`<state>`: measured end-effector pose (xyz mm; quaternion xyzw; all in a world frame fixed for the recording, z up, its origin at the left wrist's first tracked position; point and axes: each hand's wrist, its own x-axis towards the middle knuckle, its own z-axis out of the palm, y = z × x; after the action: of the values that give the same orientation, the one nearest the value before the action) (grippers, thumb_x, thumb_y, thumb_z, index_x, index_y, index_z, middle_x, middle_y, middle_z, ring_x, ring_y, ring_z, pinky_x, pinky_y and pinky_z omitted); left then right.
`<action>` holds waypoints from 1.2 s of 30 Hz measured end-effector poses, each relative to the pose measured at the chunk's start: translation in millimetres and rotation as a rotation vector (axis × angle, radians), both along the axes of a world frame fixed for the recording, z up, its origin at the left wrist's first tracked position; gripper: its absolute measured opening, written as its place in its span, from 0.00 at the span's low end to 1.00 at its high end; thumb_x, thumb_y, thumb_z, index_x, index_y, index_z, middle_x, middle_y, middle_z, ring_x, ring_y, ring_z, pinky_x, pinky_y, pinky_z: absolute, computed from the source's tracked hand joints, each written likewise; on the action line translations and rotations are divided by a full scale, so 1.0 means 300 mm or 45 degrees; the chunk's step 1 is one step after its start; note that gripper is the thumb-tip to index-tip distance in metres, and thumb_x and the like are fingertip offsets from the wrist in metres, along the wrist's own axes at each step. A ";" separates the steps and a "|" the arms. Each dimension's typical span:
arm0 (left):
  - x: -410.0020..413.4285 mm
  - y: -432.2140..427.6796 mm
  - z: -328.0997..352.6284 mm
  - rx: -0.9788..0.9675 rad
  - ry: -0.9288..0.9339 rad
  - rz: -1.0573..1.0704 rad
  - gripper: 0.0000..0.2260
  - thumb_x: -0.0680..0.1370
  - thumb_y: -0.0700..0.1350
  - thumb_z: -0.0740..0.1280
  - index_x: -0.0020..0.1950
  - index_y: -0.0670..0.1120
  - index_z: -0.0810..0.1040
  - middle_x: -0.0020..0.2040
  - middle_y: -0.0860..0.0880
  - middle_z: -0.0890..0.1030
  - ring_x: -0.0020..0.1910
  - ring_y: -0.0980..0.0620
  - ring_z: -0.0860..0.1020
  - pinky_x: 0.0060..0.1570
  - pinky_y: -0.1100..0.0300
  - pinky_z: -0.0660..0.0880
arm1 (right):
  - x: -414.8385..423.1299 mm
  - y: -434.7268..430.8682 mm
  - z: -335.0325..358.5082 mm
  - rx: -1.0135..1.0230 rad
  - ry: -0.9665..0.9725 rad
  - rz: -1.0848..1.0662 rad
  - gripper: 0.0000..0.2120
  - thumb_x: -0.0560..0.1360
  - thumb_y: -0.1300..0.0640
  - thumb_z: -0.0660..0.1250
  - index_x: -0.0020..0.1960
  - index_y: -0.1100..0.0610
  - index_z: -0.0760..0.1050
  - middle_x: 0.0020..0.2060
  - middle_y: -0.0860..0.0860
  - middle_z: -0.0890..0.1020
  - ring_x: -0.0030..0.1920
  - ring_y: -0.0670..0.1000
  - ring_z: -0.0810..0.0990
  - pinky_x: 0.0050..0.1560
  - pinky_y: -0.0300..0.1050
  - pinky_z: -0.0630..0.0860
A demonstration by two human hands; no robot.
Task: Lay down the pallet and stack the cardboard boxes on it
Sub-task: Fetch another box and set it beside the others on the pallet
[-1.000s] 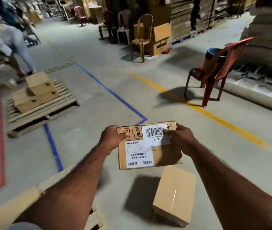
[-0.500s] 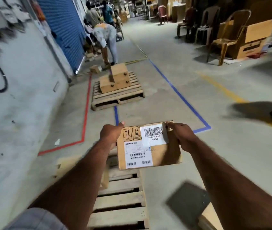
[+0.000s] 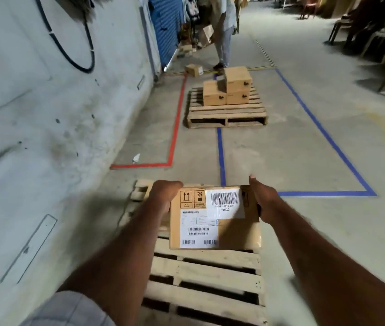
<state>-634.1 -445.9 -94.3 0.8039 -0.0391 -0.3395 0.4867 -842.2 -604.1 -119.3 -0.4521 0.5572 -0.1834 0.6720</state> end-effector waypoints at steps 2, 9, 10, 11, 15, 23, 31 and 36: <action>0.109 0.128 -0.026 0.006 0.032 -0.007 0.10 0.73 0.42 0.75 0.48 0.38 0.80 0.45 0.40 0.86 0.44 0.42 0.85 0.51 0.44 0.82 | 0.135 0.119 -0.036 0.001 0.023 0.002 0.30 0.75 0.35 0.68 0.62 0.60 0.78 0.55 0.61 0.83 0.53 0.64 0.83 0.56 0.62 0.81; 0.444 0.510 -0.119 -0.004 0.095 0.020 0.06 0.76 0.44 0.73 0.46 0.43 0.78 0.45 0.42 0.85 0.43 0.43 0.85 0.43 0.51 0.82 | 0.487 0.482 -0.168 0.064 0.046 0.017 0.30 0.71 0.35 0.71 0.63 0.55 0.78 0.56 0.57 0.84 0.55 0.63 0.83 0.59 0.66 0.78; 0.484 0.546 -0.144 0.003 0.122 0.013 0.07 0.76 0.45 0.72 0.48 0.42 0.79 0.44 0.42 0.86 0.41 0.44 0.85 0.38 0.54 0.80 | 0.524 0.512 -0.202 0.108 0.055 0.000 0.34 0.65 0.31 0.72 0.62 0.54 0.79 0.56 0.57 0.84 0.54 0.63 0.83 0.58 0.67 0.78; 0.521 0.573 -0.192 0.019 0.154 0.002 0.09 0.76 0.46 0.72 0.50 0.41 0.79 0.45 0.42 0.86 0.40 0.45 0.85 0.35 0.57 0.78 | 0.549 0.545 -0.225 0.167 0.055 -0.006 0.34 0.64 0.30 0.72 0.60 0.53 0.79 0.55 0.57 0.85 0.53 0.63 0.84 0.57 0.67 0.79; 0.632 0.659 -0.415 0.108 0.251 -0.035 0.10 0.74 0.48 0.72 0.48 0.40 0.81 0.45 0.40 0.86 0.37 0.44 0.84 0.35 0.54 0.78 | 0.655 0.708 -0.355 0.361 0.131 -0.010 0.15 0.81 0.48 0.66 0.56 0.60 0.77 0.45 0.60 0.84 0.40 0.60 0.84 0.38 0.52 0.82; 0.739 0.827 -0.913 0.271 0.185 -0.046 0.04 0.75 0.36 0.67 0.44 0.36 0.79 0.43 0.36 0.82 0.44 0.37 0.82 0.46 0.41 0.81 | 0.812 0.810 -0.858 0.371 0.370 0.093 0.05 0.76 0.64 0.68 0.42 0.62 0.75 0.37 0.58 0.80 0.34 0.56 0.81 0.38 0.51 0.81; 0.797 0.940 -1.442 0.136 0.344 0.225 0.12 0.76 0.31 0.66 0.50 0.47 0.80 0.50 0.42 0.82 0.48 0.41 0.81 0.44 0.46 0.79 | 0.920 0.872 -1.368 0.352 0.460 0.231 0.06 0.72 0.68 0.71 0.45 0.59 0.77 0.42 0.60 0.80 0.38 0.59 0.79 0.40 0.56 0.79; 0.805 0.970 -1.750 0.110 0.208 0.159 0.18 0.78 0.29 0.64 0.63 0.46 0.77 0.59 0.43 0.81 0.53 0.47 0.79 0.50 0.51 0.78 | 0.925 0.914 -1.670 0.321 0.344 0.117 0.11 0.75 0.70 0.69 0.53 0.57 0.80 0.45 0.57 0.83 0.44 0.60 0.82 0.37 0.51 0.81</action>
<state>-392.6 -154.8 -619.2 0.7948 0.0656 -0.3741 0.4734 -564.6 -330.0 -620.4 -0.4098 0.6395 -0.0187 0.6502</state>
